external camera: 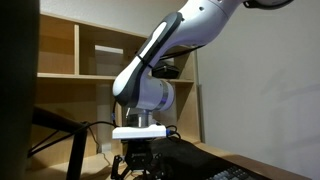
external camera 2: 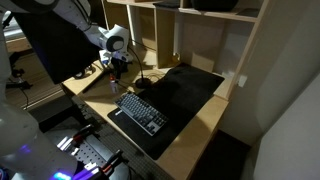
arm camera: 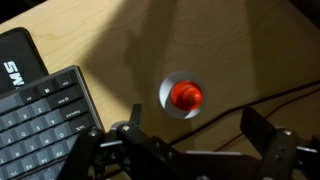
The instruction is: Move the bottle to the right
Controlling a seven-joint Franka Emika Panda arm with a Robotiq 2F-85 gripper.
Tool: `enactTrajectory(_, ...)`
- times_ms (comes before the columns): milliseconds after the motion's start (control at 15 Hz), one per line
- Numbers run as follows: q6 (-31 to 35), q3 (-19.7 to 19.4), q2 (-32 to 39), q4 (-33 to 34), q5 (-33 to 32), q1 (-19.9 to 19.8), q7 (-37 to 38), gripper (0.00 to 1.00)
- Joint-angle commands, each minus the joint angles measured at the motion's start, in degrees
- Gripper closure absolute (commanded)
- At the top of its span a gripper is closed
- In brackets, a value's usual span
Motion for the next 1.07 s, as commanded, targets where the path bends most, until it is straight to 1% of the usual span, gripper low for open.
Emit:
enactTrajectory(0,-1.65,0.56,1.62,1.0,0.51,-0.41,-0.71,0.0)
enactTrajectory(67,-2.82,1.16,2.14,1.15,1.16,-0.68,-1.97,0.0)
enactTrajectory(200,-3.68,1.22,2.75,1.17,1.05,-0.44,-1.74,0.0)
enactTrajectory(267,-3.73,1.09,3.04,1.16,1.13,-0.22,-0.64,0.0)
enactTrajectory(333,-2.25,0.67,2.04,0.21,0.07,0.15,-0.44,0.0)
enactTrajectory(467,-2.24,0.67,2.39,0.22,0.06,0.23,-0.43,0.0)
enactTrajectory(533,-2.18,0.75,2.36,0.25,0.12,0.26,-0.51,0.25)
enactTrajectory(600,-2.17,0.92,2.33,0.23,0.31,0.27,-0.65,0.26)
enactTrajectory(733,-2.1,1.16,2.28,0.12,0.63,0.41,-0.48,0.42)
enactTrajectory(1000,-2.16,1.47,2.22,0.09,1.14,0.67,0.14,0.68)
